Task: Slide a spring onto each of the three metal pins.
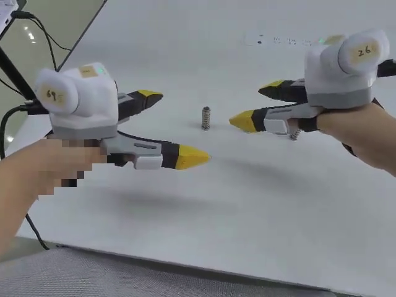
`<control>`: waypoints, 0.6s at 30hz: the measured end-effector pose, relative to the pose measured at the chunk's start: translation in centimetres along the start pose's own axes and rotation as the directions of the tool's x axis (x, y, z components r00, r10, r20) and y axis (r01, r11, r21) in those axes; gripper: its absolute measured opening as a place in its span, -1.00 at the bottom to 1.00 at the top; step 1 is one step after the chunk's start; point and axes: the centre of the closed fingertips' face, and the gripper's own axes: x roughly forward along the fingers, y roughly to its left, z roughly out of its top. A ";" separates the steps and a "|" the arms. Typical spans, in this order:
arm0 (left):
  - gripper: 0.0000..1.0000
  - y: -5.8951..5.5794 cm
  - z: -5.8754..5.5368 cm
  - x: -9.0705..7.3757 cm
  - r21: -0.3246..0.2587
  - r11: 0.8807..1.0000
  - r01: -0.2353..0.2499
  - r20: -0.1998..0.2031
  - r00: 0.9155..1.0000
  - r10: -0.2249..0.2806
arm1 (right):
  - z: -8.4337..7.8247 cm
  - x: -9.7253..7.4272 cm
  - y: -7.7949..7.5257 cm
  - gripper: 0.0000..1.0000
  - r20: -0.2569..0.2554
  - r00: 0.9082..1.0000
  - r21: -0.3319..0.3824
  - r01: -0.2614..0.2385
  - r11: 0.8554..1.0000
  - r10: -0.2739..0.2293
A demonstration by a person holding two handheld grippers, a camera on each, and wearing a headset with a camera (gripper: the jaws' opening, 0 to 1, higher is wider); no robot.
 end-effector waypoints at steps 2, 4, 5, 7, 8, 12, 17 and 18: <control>0.96 -0.3 0.1 0.2 0.003 1.000 0.004 -0.004 1.000 -0.004 | -0.4 -1.0 -0.2 0.16 0.011 1.000 0.010 0.017 1.000 -0.017; 0.96 -0.6 0.1 0.2 0.006 1.000 0.004 -0.009 1.000 -0.004 | -0.7 -2.0 -0.5 0.23 0.034 0.999 0.027 0.036 0.999 -0.037; 0.96 -0.7 0.1 0.2 0.008 1.000 0.004 -0.012 1.000 -0.004 | -0.8 -2.4 -0.6 0.26 0.044 0.998 0.032 0.043 0.999 -0.044; 0.96 -0.9 0.2 0.1 0.009 1.000 0.001 -0.015 1.000 -0.001 | -1.2 -3.5 -0.8 0.33 0.060 0.996 0.042 0.062 0.997 -0.064; 0.96 -1.0 0.2 0.1 0.009 1.000 -0.003 -0.015 1.000 0.004 | -1.4 -4.1 -0.8 0.38 0.073 0.994 0.045 0.072 0.996 -0.075; 0.96 -1.2 0.4 -0.2 0.012 1.000 -0.019 -0.014 1.000 0.019 | -2.4 -5.7 -0.8 0.60 0.095 0.991 0.043 0.088 0.995 -0.092; 0.96 -1.2 0.4 -0.5 0.025 0.999 -0.037 -0.022 0.999 0.037 | -4.2 -7.3 -0.8 0.66 0.082 0.992 0.037 0.095 0.995 -0.098; 0.96 -1.2 0.3 -0.6 0.029 0.999 -0.040 -0.030 0.999 0.041 | -4.4 -7.5 -0.8 0.68 0.081 0.992 0.037 0.098 0.995 -0.100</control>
